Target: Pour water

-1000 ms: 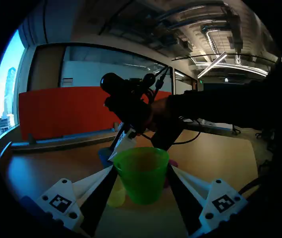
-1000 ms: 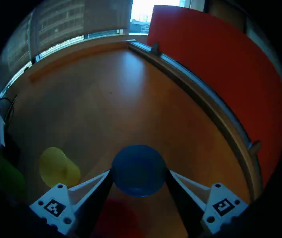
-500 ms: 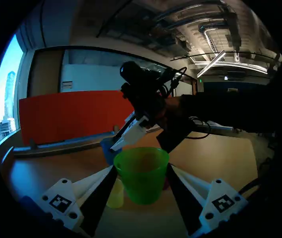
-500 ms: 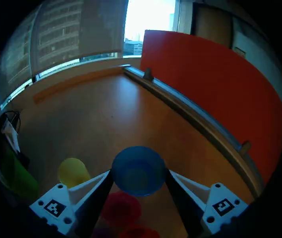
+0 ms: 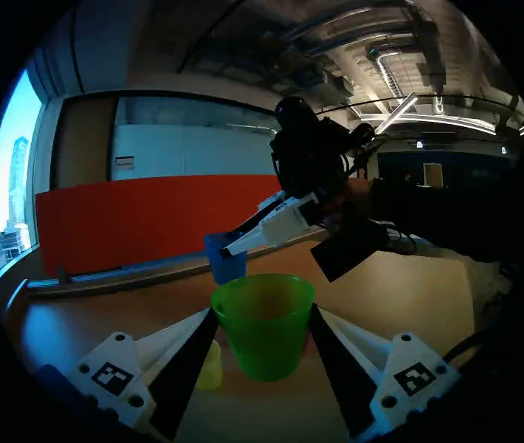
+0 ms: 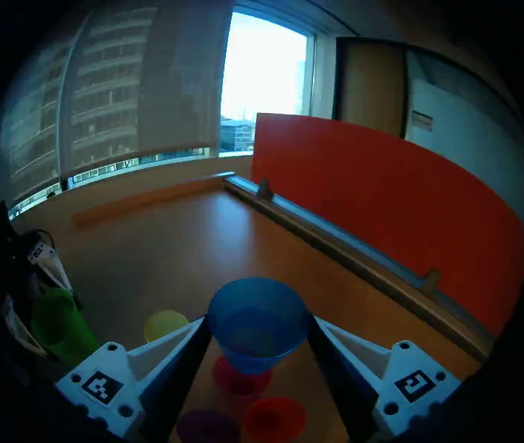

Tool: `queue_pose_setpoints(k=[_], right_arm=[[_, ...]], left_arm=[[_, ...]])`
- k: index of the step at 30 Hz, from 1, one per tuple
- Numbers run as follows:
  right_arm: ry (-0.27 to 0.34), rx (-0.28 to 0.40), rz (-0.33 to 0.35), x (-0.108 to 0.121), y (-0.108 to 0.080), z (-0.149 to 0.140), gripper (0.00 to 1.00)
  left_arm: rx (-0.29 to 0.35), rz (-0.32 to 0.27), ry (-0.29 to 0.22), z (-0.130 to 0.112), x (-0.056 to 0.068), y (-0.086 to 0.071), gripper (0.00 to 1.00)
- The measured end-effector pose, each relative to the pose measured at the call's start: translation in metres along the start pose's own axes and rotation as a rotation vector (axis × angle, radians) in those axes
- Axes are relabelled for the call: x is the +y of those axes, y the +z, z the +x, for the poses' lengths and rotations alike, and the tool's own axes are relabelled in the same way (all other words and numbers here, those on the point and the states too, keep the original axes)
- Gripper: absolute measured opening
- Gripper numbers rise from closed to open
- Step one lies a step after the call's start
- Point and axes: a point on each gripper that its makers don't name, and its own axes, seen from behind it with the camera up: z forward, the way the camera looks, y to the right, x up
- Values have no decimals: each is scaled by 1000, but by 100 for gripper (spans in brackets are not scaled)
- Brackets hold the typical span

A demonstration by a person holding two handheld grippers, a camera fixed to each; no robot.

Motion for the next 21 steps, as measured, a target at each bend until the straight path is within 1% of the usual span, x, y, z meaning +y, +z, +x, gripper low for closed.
queue_pose_setpoints(k=[8,11,17,21], right_arm=[[19,119,-31,-12,-34,11,93],[23,164,-45,-16,-44,15,93],[8,245,-74,-23,-64,23,93],[10,292,-85,-28,-73,25,93]], left_arm=[[3,-7,5,5,9,-1,86],[4,-9,6,7,11,-1,86],[7,-14,11,12,17,-2,86],[10,-22,13,14,21,-1,86]])
